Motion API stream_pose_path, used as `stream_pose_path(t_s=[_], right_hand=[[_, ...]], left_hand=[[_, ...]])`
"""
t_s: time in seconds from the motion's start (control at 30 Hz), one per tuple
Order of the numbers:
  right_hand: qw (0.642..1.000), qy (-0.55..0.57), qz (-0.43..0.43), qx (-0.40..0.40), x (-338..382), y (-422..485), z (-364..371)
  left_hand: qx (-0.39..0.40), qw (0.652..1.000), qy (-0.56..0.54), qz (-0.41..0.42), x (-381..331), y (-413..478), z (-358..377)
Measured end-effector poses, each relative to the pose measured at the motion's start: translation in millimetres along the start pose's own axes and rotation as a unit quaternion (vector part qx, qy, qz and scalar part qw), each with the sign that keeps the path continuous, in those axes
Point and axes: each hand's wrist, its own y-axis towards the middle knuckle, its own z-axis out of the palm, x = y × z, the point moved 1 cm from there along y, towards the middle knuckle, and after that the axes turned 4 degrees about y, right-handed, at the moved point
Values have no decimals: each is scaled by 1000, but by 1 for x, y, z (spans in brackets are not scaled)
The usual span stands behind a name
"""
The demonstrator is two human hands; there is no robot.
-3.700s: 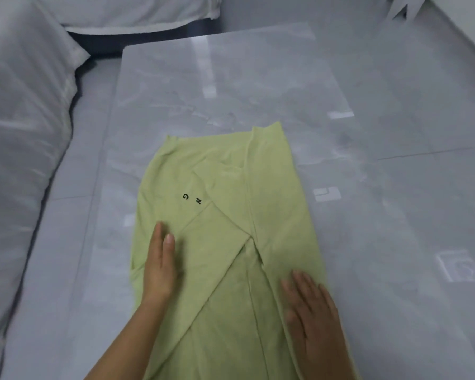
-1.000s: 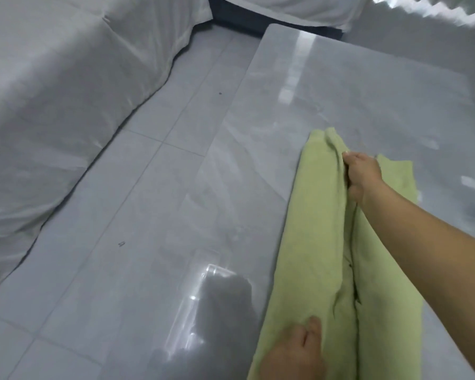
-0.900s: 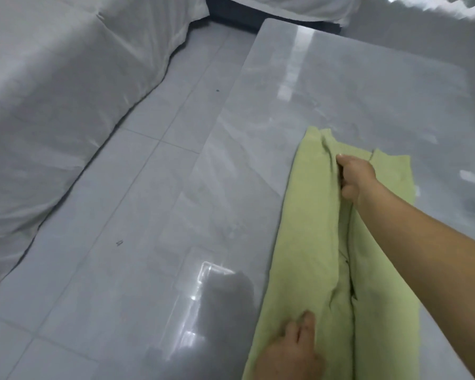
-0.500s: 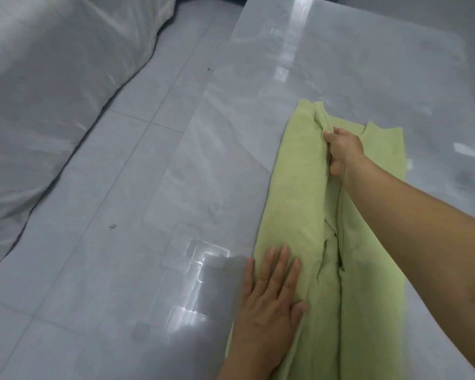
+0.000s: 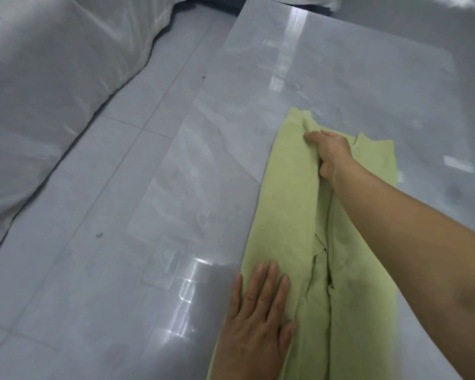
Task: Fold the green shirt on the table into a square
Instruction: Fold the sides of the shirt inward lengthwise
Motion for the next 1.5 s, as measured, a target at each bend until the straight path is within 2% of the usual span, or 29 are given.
stream_pose_path(t_s=[0.23,0.3,0.33,0.4,0.47,0.5,0.57,0.63,0.7,0.73,0.8,0.87,0.9,0.97,1.07,1.2,1.3,1.4,1.5], right_hand=[[995,-53,-61,-55,9,30,8],[980,-147,-118,-61,9,37,5],[952,-246,-169,-63,9,36,2],[856,-417,-305,-36,4,26,-3],[765,-498,-407,16,-12,9,-5],[735,-536,-414,37,-22,1,-5],[707,-611,-352,60,-42,-8,-6],[711,-638,-290,61,-48,-6,-5],[724,-630,-272,68,-45,-6,-5],[746,-606,-270,57,-41,-6,-7],[815,-520,-254,-31,-31,-3,-14],[872,-444,-176,-107,-20,5,-22],[894,-414,-134,-106,-16,7,-22],[919,-367,-110,-92,-9,11,-20],[945,-282,-138,-89,-2,14,-23],[961,-226,-144,-67,1,13,-34],[962,-217,-152,-62,6,15,-40],[943,-255,-198,-78,15,14,-50],[909,-361,-195,-79,0,10,-61]], left_hand=[[-31,999,12,-1,4,5,7],[-42,999,14,1,4,6,7],[-46,999,16,3,4,6,7],[-49,999,19,2,5,5,8],[-49,999,19,-4,5,5,8],[-54,998,20,-7,5,6,8],[-61,998,22,-9,4,7,9],[-66,998,20,-5,3,7,9],[-69,998,14,-5,4,6,8],[-69,998,9,-8,4,6,6],[-68,998,5,-8,2,9,2],[-64,998,18,-5,-5,11,4],[-66,998,15,-7,-7,12,5],[-87,996,-11,-11,-9,13,6],[-112,993,-41,-1,-6,13,5],[-136,989,-56,-34,-6,15,-6],[-153,977,-137,-48,-9,15,-20],[-119,978,-170,-24,-22,17,-25],[-111,986,-124,-6,-30,19,-11]])
